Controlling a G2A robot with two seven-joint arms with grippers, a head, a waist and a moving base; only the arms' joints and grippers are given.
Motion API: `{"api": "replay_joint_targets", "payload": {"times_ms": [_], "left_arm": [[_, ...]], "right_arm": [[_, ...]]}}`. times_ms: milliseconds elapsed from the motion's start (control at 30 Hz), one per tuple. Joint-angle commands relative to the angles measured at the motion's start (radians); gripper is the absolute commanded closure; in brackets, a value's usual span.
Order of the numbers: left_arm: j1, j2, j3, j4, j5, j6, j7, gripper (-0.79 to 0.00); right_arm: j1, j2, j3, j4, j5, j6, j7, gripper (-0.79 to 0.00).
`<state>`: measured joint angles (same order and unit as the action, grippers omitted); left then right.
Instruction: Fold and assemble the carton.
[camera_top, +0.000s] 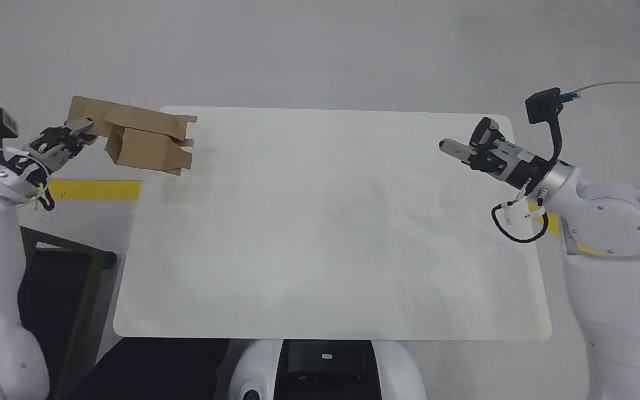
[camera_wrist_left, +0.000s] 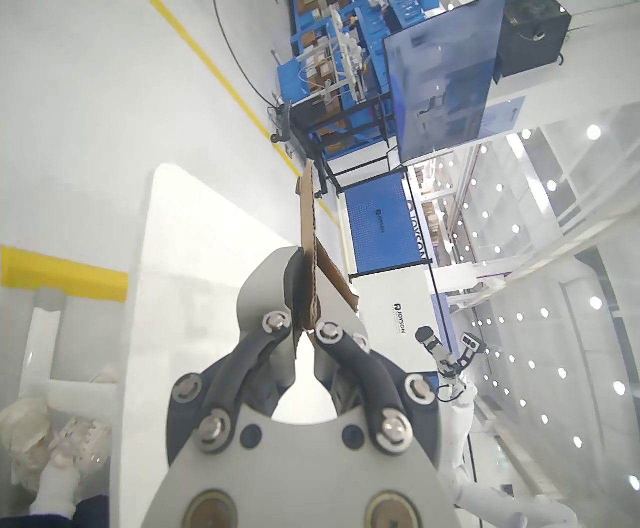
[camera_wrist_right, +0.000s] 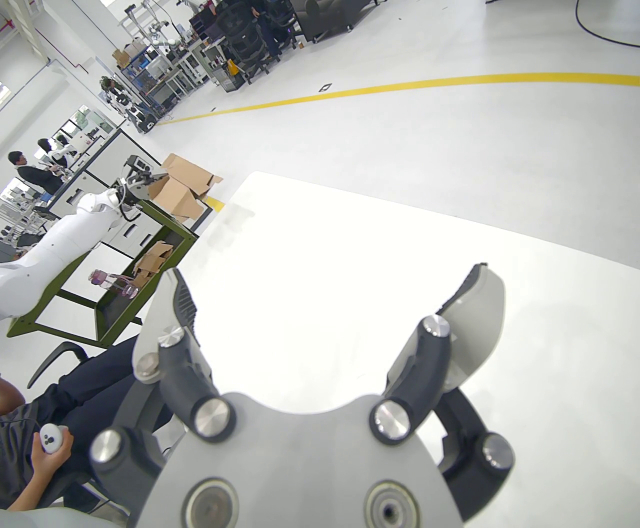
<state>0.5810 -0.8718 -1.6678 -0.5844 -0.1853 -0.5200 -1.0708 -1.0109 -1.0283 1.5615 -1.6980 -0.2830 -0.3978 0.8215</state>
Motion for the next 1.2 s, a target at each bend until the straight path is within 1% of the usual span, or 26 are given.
{"api": "replay_joint_targets", "payload": {"times_ms": [0, 133, 233, 400, 500, 633, 733, 833, 933, 1067, 1133, 1167], "left_arm": [[-0.012, -0.015, 0.036, -0.027, -0.016, -0.005, 0.022, 0.0], [-0.041, -0.05, 0.129, -0.083, -0.019, 0.007, 0.057, 0.0], [-0.077, -0.079, 0.208, -0.126, -0.03, 0.052, 0.069, 0.0], [-0.124, -0.122, 0.318, -0.191, -0.049, 0.086, 0.123, 0.0], [-0.132, -0.144, 0.371, -0.236, -0.09, 0.116, 0.133, 0.0], [-0.109, -0.167, 0.427, -0.323, -0.139, 0.144, 0.143, 0.0], [-0.081, -0.176, 0.453, -0.392, -0.177, 0.177, 0.141, 0.0], [-0.041, -0.18, 0.465, -0.463, -0.207, 0.203, 0.127, 0.0], [0.007, -0.177, 0.471, -0.543, -0.21, 0.215, 0.109, 0.0], [0.07, -0.172, 0.468, -0.646, -0.188, 0.209, 0.105, 0.0], [0.093, -0.168, 0.461, -0.676, -0.184, 0.213, 0.102, 0.0], [0.093, -0.168, 0.461, -0.676, -0.184, 0.213, 0.102, 0.0]], "right_arm": [[0.0, 0.0, 0.0, 0.0, 0.0, 0.0, 0.0, -0.785], [0.0, 0.0, 0.0, 0.0, 0.0, 0.0, 0.0, -0.785], [0.0, 0.0, 0.0, 0.0, 0.0, 0.0, 0.0, -0.785], [0.0, 0.0, 0.0, 0.0, 0.0, 0.0, 0.0, -0.785], [0.0, 0.0, 0.0, 0.0, 0.0, 0.0, 0.0, -0.785], [0.0, 0.0, 0.0, 0.0, 0.0, 0.0, 0.0, -0.785], [0.0, 0.0, 0.0, 0.0, 0.0, 0.0, 0.0, -0.785], [0.0, 0.0, 0.0, 0.0, 0.0, 0.0, 0.0, -0.785], [0.0, 0.0, 0.0, 0.0, 0.0, 0.0, 0.0, -0.785], [0.0, 0.0, 0.0, 0.0, 0.0, 0.0, 0.0, -0.785], [0.0, 0.0, 0.0, 0.0, 0.0, 0.0, 0.0, -0.785], [0.0, 0.0, 0.0, 0.0, 0.0, 0.0, 0.0, -0.785]]}}
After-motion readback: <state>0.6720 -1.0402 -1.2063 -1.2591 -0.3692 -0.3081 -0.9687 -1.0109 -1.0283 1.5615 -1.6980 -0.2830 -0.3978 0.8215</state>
